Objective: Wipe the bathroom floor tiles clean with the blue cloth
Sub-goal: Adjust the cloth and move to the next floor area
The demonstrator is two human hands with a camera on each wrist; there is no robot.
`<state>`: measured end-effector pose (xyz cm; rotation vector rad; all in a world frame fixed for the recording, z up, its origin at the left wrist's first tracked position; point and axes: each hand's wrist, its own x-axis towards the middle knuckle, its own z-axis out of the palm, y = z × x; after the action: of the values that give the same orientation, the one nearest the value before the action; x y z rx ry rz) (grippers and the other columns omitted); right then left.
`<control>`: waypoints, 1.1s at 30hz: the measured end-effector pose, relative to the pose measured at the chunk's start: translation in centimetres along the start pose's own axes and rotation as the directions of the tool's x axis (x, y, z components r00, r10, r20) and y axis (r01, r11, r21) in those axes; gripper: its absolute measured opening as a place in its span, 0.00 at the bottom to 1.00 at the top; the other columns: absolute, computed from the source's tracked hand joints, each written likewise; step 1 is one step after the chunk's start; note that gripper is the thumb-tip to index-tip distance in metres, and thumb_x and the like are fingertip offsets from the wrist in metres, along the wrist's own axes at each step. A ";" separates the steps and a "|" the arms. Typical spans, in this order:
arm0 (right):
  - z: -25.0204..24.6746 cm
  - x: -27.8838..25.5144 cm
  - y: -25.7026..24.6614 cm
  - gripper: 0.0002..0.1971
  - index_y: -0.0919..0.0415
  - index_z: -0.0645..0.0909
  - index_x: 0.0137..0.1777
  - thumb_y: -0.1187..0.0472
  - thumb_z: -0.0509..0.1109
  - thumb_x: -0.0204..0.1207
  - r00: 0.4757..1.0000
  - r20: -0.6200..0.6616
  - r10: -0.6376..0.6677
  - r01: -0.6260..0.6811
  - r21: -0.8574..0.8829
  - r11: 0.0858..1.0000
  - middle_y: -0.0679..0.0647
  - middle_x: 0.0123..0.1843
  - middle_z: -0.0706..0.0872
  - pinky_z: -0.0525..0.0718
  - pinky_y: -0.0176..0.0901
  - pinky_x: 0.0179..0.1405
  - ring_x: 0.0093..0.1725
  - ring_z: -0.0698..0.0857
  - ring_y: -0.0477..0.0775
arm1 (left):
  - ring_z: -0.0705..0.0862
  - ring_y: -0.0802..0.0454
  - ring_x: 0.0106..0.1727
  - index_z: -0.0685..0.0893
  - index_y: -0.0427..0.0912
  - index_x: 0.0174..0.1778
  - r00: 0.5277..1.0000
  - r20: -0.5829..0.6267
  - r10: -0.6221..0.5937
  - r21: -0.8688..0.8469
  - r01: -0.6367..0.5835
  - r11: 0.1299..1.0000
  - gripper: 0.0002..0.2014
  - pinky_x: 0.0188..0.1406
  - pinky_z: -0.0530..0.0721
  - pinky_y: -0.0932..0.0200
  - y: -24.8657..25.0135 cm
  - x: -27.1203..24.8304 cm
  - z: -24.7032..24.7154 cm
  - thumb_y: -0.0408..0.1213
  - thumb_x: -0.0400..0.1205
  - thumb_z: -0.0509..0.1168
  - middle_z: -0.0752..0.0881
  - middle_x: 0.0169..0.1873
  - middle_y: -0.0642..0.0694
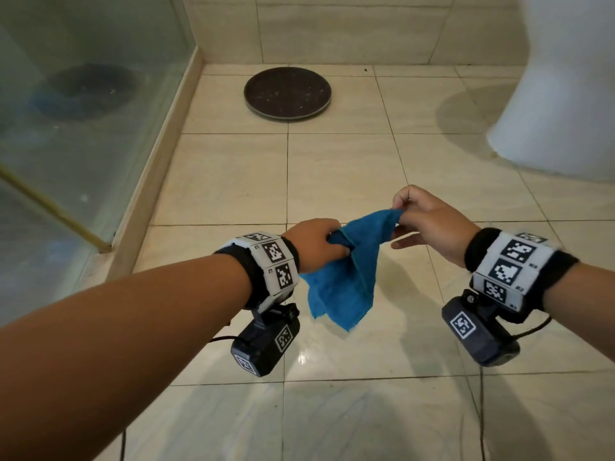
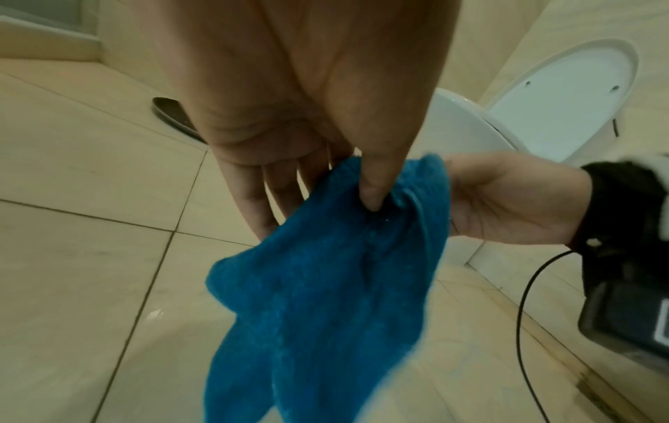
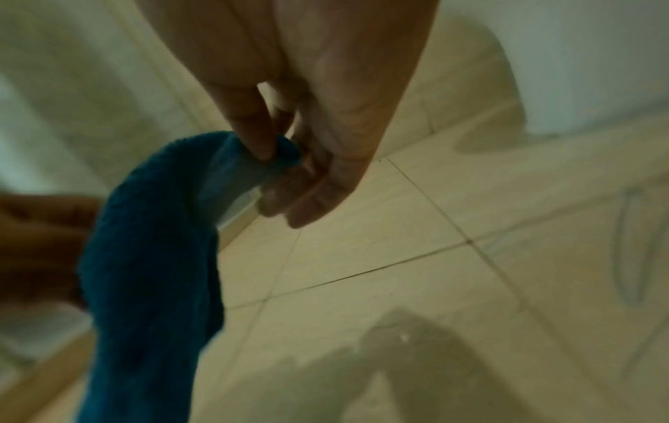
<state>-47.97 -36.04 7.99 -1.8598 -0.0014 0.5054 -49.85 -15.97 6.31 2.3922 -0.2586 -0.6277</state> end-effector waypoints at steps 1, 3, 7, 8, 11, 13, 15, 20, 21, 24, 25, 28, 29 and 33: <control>-0.3 0.0 0.4 0.11 0.56 0.73 0.41 0.74 0.59 0.77 1.000 -0.008 -0.008 0.006 -0.178 0.984 0.54 0.48 0.84 0.84 0.53 0.49 0.45 0.86 0.56 | 0.80 0.45 0.53 0.80 0.39 0.57 1.000 -0.007 -0.013 -0.016 0.013 1.000 0.11 0.50 0.76 0.56 -0.2 0.0 -0.1 0.40 0.83 0.66 0.83 0.51 0.43; -0.6 -0.3 0.7 0.15 0.52 0.78 0.43 0.75 0.60 0.73 0.998 0.007 -0.065 0.062 -0.441 0.895 0.49 0.56 0.84 0.80 0.47 0.54 0.55 0.84 0.53 | 0.82 0.44 0.51 0.78 0.42 0.56 0.999 0.003 -0.033 -0.100 0.033 0.994 0.09 0.53 0.80 0.52 -0.3 -0.1 -0.2 0.37 0.82 0.66 0.86 0.53 0.41; 0.8 -1.3 0.5 0.17 0.51 0.77 0.62 0.66 0.69 0.74 0.964 0.201 -0.173 0.254 -0.515 0.818 0.46 0.62 0.81 0.77 0.45 0.62 0.61 0.79 0.47 | 0.82 0.44 0.40 0.69 0.48 0.56 1.000 0.020 -0.012 -0.237 0.016 0.971 0.12 0.45 0.84 0.49 0.2 -0.2 -0.2 0.33 0.82 0.64 0.88 0.49 0.34; 1.4 -1.5 0.6 0.18 0.53 0.77 0.63 0.61 0.72 0.74 0.951 0.258 -0.171 0.291 -0.552 0.782 0.48 0.61 0.81 0.77 0.47 0.63 0.60 0.79 0.49 | 0.81 0.44 0.39 0.67 0.48 0.57 1.000 0.016 -0.011 -0.265 0.015 0.964 0.13 0.46 0.85 0.45 0.5 -0.1 -0.2 0.33 0.82 0.64 0.88 0.47 0.32; 2.5 -1.8 1.4 0.23 0.51 0.76 0.64 0.50 0.75 0.71 0.929 0.330 -0.170 0.344 -0.597 0.725 0.46 0.58 0.81 0.76 0.42 0.59 0.58 0.78 0.46 | 0.80 0.43 0.40 0.65 0.45 0.59 0.999 0.037 -0.027 -0.391 0.039 0.920 0.15 0.51 0.85 0.38 1.3 -0.2 -0.2 0.30 0.82 0.62 0.81 0.41 0.33; 2.4 -1.7 1.9 0.22 0.49 0.76 0.65 0.53 0.75 0.71 0.957 0.242 -0.160 0.273 -0.571 0.774 0.43 0.57 0.81 0.75 0.36 0.55 0.57 0.78 0.44 | 0.80 0.44 0.42 0.65 0.44 0.59 0.998 0.055 -0.032 -0.490 0.054 0.870 0.15 0.50 0.87 0.41 1.7 -0.3 -0.1 0.26 0.82 0.60 0.79 0.41 0.36; 2.0 -1.3 2.5 0.15 0.50 0.78 0.59 0.59 0.73 0.73 0.984 0.142 -0.112 0.171 -0.530 0.831 0.48 0.53 0.84 0.79 0.40 0.52 0.54 0.82 0.51 | 0.80 0.45 0.43 0.66 0.43 0.58 0.999 0.034 -0.037 -0.550 0.050 0.834 0.14 0.46 0.87 0.48 1.7 -0.4 -0.1 0.24 0.81 0.59 0.79 0.41 0.38; 0.7 -0.7 2.6 0.12 0.54 0.74 0.52 0.70 0.69 0.76 0.991 0.031 0.127 -0.123 -0.120 0.985 0.59 0.46 0.85 0.82 0.44 0.43 0.43 0.85 0.55 | 0.79 0.49 0.61 0.70 0.52 0.70 0.998 -0.057 0.001 -0.366 -0.022 0.930 0.23 0.52 0.79 0.59 1.0 -0.1 -0.3 0.30 0.81 0.66 0.75 0.66 0.46; 0.7 -0.8 2.4 0.11 0.55 0.74 0.52 0.71 0.66 0.77 0.986 0.040 0.162 -0.160 -0.048 0.986 0.58 0.46 0.84 0.82 0.42 0.40 0.42 0.84 0.54 | 0.76 0.51 0.67 0.69 0.54 0.73 0.998 -0.049 0.044 -0.316 -0.058 0.947 0.27 0.55 0.75 0.63 1.0 -0.1 -0.3 0.30 0.81 0.67 0.72 0.71 0.47; 0.5 -0.8 2.2 0.10 0.58 0.76 0.50 0.73 0.58 0.77 0.978 0.088 0.188 -0.199 0.147 0.969 0.60 0.47 0.81 0.78 0.43 0.39 0.44 0.81 0.55 | 0.72 0.56 0.70 0.67 0.54 0.79 0.991 0.007 0.131 -0.309 -0.123 0.943 0.33 0.55 0.74 0.75 1.2 -0.4 0.0 0.28 0.79 0.69 0.68 0.75 0.53; 0.5 -0.9 2.1 0.11 0.60 0.75 0.50 0.73 0.55 0.77 0.978 0.106 0.179 -0.199 0.224 0.954 0.61 0.48 0.80 0.78 0.45 0.39 0.45 0.80 0.56 | 0.74 0.56 0.67 0.67 0.53 0.79 0.989 0.027 0.146 -0.320 -0.130 0.939 0.35 0.55 0.77 0.75 1.3 -0.5 0.3 0.26 0.79 0.70 0.69 0.74 0.54; 0.3 -1.0 1.6 0.11 0.63 0.73 0.50 0.73 0.51 0.76 0.972 0.173 0.159 -0.213 0.366 0.906 0.60 0.46 0.80 0.77 0.48 0.38 0.42 0.80 0.57 | 0.85 0.50 0.56 0.69 0.54 0.76 0.987 0.053 0.152 -0.288 -0.131 0.949 0.34 0.61 0.83 0.58 1.5 -0.4 0.8 0.26 0.77 0.71 0.77 0.68 0.51; 0.5 -1.1 1.5 0.10 0.62 0.73 0.49 0.72 0.52 0.76 0.970 0.185 0.158 -0.214 0.337 0.917 0.59 0.45 0.80 0.77 0.47 0.37 0.42 0.79 0.56 | 0.86 0.49 0.53 0.72 0.54 0.73 0.989 0.043 0.142 -0.267 -0.126 0.955 0.31 0.62 0.83 0.52 1.6 -0.3 0.8 0.28 0.77 0.71 0.81 0.64 0.49; 0.6 -1.0 2.0 0.12 0.52 0.75 0.56 0.69 0.63 0.78 0.998 0.035 0.042 -0.032 -0.260 0.965 0.51 0.53 0.81 0.79 0.37 0.44 0.47 0.81 0.49 | 0.83 0.50 0.50 0.79 0.50 0.61 0.996 -0.018 0.088 -0.169 -0.090 0.981 0.17 0.62 0.81 0.47 1.4 0.0 0.8 0.35 0.78 0.71 0.85 0.55 0.46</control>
<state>-49.60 -36.47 6.39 -2.1084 -0.0629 0.5915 -50.26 -17.47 6.62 2.2068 -0.2939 -0.5717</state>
